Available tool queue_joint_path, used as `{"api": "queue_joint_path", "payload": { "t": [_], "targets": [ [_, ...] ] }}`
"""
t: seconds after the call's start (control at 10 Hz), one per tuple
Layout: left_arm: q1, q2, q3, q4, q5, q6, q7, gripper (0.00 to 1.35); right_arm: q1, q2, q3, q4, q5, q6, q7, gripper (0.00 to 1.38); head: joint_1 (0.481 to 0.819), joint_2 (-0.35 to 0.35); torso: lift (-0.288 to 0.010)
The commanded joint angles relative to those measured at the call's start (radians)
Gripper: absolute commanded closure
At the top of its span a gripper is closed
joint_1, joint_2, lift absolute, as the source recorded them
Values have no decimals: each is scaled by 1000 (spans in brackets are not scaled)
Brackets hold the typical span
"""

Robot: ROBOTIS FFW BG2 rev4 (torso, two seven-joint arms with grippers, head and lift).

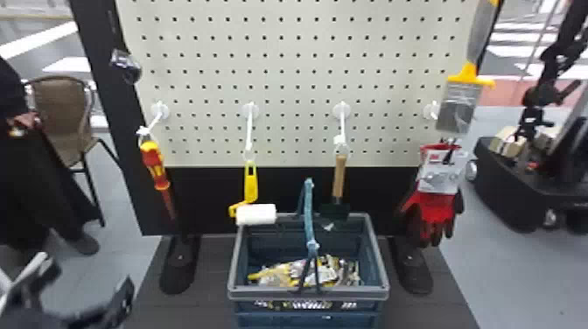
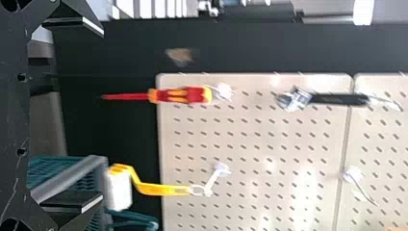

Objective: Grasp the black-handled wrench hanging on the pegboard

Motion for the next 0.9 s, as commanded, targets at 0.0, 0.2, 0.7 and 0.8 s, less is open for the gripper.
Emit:
{"api": "queue_joint_path", "payload": {
  "t": [0.0, 0.2, 0.7, 0.8],
  "targets": [
    [-117, -3, 41, -48, -12, 142, -52, 121, 0, 0, 0, 0, 0, 1, 2, 96, 549, 0, -100],
    [-269, 81, 60, -80, -1, 291, -98, 121, -2, 0, 0, -2, -2, 4, 3, 96, 549, 0, -100],
    [-671, 300, 119, 95, 44, 495, -223, 121, -11, 0, 0, -2, -2, 15, 20, 96, 549, 0, -100],
    [-735, 343, 107, 195, 107, 493, -259, 121, -11, 0, 0, -2, -2, 15, 23, 96, 549, 0, -100]
  ]
}}
